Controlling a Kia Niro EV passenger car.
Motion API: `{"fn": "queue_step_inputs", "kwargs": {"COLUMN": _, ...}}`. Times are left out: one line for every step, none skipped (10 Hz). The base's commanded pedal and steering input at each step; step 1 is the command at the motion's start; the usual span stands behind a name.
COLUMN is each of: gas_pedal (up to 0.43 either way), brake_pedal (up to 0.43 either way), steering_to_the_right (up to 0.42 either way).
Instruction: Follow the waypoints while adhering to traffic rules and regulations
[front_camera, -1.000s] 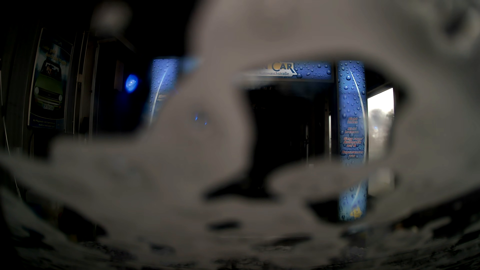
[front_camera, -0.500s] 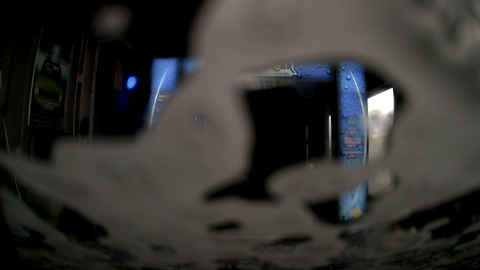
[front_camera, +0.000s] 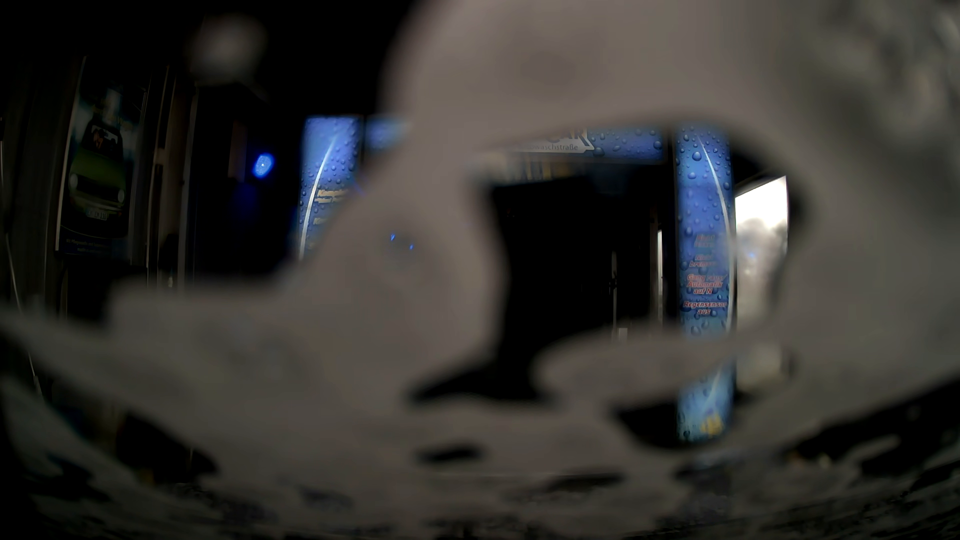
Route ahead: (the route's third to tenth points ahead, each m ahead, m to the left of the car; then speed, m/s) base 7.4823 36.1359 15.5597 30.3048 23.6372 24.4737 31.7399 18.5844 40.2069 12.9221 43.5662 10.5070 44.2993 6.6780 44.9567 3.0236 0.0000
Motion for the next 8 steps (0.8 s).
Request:
{"fn": "queue_step_inputs", "kwargs": {"gas_pedal": 0.000, "brake_pedal": 0.000, "steering_to_the_right": -0.014}}
{"fn": "queue_step_inputs", "kwargs": {"gas_pedal": 0.000, "brake_pedal": 0.000, "steering_to_the_right": -0.014}}
{"fn": "queue_step_inputs", "kwargs": {"gas_pedal": 0.000, "brake_pedal": 0.000, "steering_to_the_right": -0.015}}
{"fn": "queue_step_inputs", "kwargs": {"gas_pedal": 0.000, "brake_pedal": 0.000, "steering_to_the_right": -0.014}}
{"fn": "queue_step_inputs", "kwargs": {"gas_pedal": 0.000, "brake_pedal": 0.000, "steering_to_the_right": -0.014}}
{"fn": "queue_step_inputs", "kwargs": {"gas_pedal": 0.000, "brake_pedal": 0.000, "steering_to_the_right": -0.014}}
{"fn": "queue_step_inputs", "kwargs": {"gas_pedal": 0.000, "brake_pedal": 0.000, "steering_to_the_right": -0.014}}
{"fn": "queue_step_inputs", "kwargs": {"gas_pedal": 0.000, "brake_pedal": 0.000, "steering_to_the_right": -0.014}}
